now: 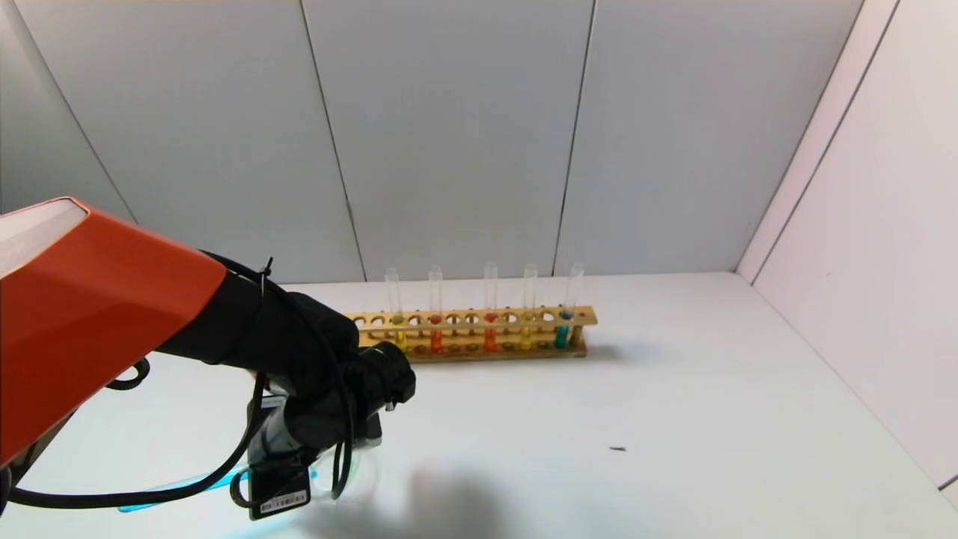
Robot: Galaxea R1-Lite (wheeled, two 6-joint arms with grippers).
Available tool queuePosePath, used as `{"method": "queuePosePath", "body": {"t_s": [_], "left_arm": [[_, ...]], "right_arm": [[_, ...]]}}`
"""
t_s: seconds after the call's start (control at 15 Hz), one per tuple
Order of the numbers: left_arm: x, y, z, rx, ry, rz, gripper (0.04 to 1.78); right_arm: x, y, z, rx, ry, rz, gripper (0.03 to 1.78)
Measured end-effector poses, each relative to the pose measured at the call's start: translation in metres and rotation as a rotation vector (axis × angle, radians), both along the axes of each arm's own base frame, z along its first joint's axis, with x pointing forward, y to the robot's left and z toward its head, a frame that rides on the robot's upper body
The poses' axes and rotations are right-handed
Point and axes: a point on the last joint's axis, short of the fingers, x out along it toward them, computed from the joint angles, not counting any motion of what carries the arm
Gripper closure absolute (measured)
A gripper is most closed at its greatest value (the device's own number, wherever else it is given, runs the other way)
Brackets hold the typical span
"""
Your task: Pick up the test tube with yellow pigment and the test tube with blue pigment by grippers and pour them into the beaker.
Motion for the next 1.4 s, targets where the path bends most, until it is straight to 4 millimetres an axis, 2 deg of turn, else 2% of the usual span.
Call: {"method": "queuePosePath", "body": {"t_s": [0.8,1.4], "left_arm": [[-0.001,-0.003,0.005,0.064,0.082,-0.009,1.51],[0.010,-0.012,0.007,0.099,0.119,-0.012,1.51]], "right_arm": [[0.000,0.000,0.000,0.000,0.000,0.000,0.11],[0.000,0.000,0.000,0.000,0.000,0.000,0.11]]}}
